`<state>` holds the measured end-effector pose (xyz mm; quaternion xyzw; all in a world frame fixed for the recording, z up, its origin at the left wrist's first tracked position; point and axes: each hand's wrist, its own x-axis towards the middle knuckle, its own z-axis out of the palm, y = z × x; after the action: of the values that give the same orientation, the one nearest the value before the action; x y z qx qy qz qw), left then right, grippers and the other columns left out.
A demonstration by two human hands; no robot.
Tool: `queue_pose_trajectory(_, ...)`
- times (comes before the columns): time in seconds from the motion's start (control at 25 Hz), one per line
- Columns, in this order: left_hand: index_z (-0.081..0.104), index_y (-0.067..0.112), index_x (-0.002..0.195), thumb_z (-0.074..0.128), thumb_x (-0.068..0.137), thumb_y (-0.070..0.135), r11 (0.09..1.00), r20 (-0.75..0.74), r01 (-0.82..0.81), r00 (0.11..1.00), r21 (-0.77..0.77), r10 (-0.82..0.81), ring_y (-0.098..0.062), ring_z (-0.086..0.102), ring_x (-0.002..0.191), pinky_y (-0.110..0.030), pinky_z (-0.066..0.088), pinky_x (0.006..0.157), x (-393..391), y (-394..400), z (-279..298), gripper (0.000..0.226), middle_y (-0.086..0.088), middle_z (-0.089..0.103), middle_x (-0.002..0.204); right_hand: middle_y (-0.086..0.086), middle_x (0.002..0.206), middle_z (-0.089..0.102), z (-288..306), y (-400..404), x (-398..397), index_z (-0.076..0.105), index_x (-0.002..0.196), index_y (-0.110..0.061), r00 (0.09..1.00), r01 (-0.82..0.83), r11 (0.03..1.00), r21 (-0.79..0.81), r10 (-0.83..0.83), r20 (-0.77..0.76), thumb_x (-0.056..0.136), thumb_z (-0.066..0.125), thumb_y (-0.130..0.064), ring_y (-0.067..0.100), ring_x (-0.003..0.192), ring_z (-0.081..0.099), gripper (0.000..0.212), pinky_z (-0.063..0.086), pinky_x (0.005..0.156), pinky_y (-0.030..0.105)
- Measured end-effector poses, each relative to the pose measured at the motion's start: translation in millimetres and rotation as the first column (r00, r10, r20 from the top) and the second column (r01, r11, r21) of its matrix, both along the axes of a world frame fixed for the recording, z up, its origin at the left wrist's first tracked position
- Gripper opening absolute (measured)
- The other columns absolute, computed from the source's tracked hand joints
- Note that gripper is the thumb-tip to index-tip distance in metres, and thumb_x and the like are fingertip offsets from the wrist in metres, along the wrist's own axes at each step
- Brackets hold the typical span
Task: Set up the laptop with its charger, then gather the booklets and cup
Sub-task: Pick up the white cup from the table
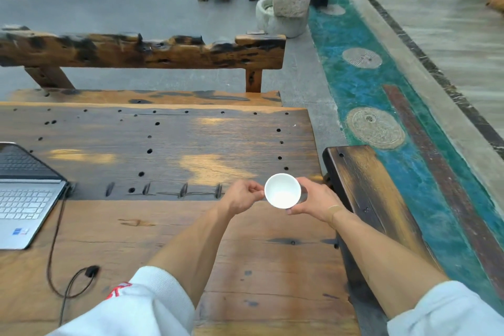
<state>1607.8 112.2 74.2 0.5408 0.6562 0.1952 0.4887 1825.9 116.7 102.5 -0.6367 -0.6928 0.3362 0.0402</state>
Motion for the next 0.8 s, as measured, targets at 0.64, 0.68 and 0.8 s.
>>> queue_pose_trajectory(0.64,0.073,0.013,0.095,0.067,0.089,0.013,0.998,0.023,-0.068,0.997,0.018,0.068,-0.017,0.067,0.088,-0.027,0.050,0.081,114,-112,8,0.009,-0.012,0.075,0.094,-0.013,0.116,0.067,12,-92,115,0.050,0.125,-0.044,0.996,-0.058,0.998,-0.031,0.056,-0.067,0.051,0.085,-0.046,0.015,0.110,0.060,0.082,0.048,0.092,0.037)
queue_pose_trajectory(0.68,0.073,0.013,0.096,0.067,0.090,0.014,0.997,0.018,-0.077,0.997,0.012,0.076,-0.017,0.066,0.088,-0.025,0.049,0.078,124,-119,6,0.009,-0.012,0.075,0.095,-0.012,0.117,0.067,11,-97,124,0.050,0.127,-0.045,0.995,-0.069,0.997,-0.029,0.066,-0.075,0.052,0.085,-0.045,0.015,0.111,0.059,0.083,0.047,0.094,0.038)
queue_pose_trajectory(0.8,0.072,0.009,0.100,0.066,0.090,0.014,0.995,0.020,-0.099,0.995,-0.005,0.099,-0.015,0.063,0.086,-0.019,0.045,0.070,147,-141,1,0.012,-0.010,0.073,0.092,-0.011,0.117,0.068,4,-114,148,0.052,0.127,-0.043,0.992,-0.085,0.996,-0.040,0.081,-0.095,0.052,0.086,-0.043,0.014,0.112,0.059,0.082,0.045,0.095,0.037)
